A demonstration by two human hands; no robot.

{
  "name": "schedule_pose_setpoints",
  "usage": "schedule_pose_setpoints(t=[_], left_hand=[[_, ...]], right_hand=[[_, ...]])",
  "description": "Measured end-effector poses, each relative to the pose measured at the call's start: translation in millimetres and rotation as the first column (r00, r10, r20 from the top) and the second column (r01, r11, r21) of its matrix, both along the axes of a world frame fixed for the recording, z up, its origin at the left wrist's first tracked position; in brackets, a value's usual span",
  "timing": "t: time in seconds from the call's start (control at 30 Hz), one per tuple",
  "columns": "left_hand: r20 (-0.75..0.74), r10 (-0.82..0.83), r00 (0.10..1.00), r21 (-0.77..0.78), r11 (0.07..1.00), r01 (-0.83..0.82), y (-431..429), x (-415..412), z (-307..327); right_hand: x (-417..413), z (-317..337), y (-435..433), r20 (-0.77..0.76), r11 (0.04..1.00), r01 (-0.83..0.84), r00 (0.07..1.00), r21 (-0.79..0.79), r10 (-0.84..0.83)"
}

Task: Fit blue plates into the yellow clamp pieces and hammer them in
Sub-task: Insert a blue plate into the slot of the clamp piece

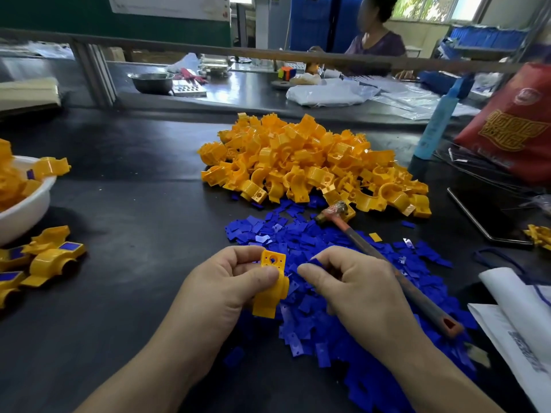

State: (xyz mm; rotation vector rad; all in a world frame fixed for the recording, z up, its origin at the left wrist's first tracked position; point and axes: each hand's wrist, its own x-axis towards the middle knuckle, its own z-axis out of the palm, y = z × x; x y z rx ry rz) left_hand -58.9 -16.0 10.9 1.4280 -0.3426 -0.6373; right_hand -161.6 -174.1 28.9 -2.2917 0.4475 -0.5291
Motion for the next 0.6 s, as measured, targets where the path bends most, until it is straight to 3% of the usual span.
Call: schedule_pose_setpoints(t=[0.07, 0.17, 0.33, 0.6], left_hand=[[0.040, -0.018, 0.999, 0.023, 1.000, 0.017, 0.3, -0.9, 0.2], [0.064, -0.034, 0.997, 0.026, 0.999, 0.033, -0.3, -2.1, 0.1], [0.059, -0.036, 0.998, 0.032, 0.999, 0.035, -1.0, -1.0, -0.3], [0.054, -0.043, 0.998, 0.021, 0.999, 0.042, -1.7, -2.5, -3.5]], right_hand=[[-1.3, 5.0, 3.0, 0.021, 0.985, -0.074, 0.997, 0.153, 0.072], [-1.1, 5.0, 6.6, 0.038, 0.968, -0.134, 0.991, 0.214, 0.129], [-2.0, -1.3, 6.8, -0.025, 0.987, -0.113, 0.993, 0.117, 0.116], [-0.8, -0.8, 7.5, 0.006, 0.978, -0.187, 0.982, 0.091, 0.188]])
